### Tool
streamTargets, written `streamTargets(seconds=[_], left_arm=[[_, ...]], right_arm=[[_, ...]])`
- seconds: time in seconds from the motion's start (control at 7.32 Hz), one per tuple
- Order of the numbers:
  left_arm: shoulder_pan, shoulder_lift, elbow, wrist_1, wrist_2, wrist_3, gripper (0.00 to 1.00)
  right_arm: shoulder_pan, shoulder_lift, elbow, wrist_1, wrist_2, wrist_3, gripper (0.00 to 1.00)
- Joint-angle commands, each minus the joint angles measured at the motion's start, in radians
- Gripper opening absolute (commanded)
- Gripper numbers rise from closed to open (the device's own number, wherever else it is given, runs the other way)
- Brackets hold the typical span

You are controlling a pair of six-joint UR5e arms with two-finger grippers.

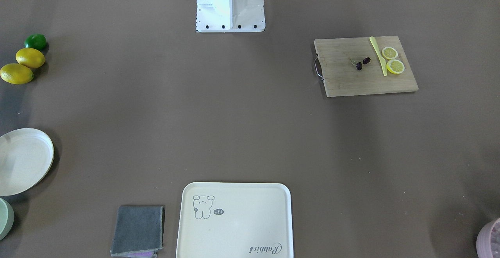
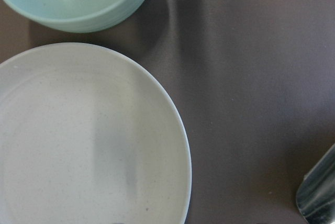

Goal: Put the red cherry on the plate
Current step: 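Reach the right gripper to the rim of the white plate and grasp it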

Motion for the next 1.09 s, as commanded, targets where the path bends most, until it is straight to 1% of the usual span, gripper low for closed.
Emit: streamTargets(seconds=[0.0, 0.27, 0.41, 0.55, 0.68, 0.96], left_arm=[[-0.001, 0.0, 0.003, -0.017, 0.0, -0.002, 0.98], [0.001, 0.0, 0.003, -0.019, 0.0, 0.0, 0.98], [0.001, 0.0, 0.003, -0.019, 0.0, 0.0, 0.98], [0.001, 0.0, 0.003, -0.019, 0.0, 0.0, 0.98], [0.001, 0.0, 0.003, -0.019, 0.0, 0.0, 0.98], [-0.001, 0.002, 0.003, -0.019, 0.0, 0.0, 0.98]], right_arm=[[-0.041, 0.009, -0.004, 0.006, -0.057, 0.068, 0.71], [-0.053, 0.01, -0.004, 0.006, -0.065, 0.098, 0.59], [-0.056, 0.01, -0.004, 0.006, -0.069, 0.126, 0.43], [-0.056, 0.01, -0.004, 0.006, -0.072, 0.155, 0.15], [-0.056, 0.01, -0.004, 0.006, -0.072, 0.161, 0.0], [-0.056, 0.009, 0.004, 0.006, -0.072, 0.169, 0.0]])
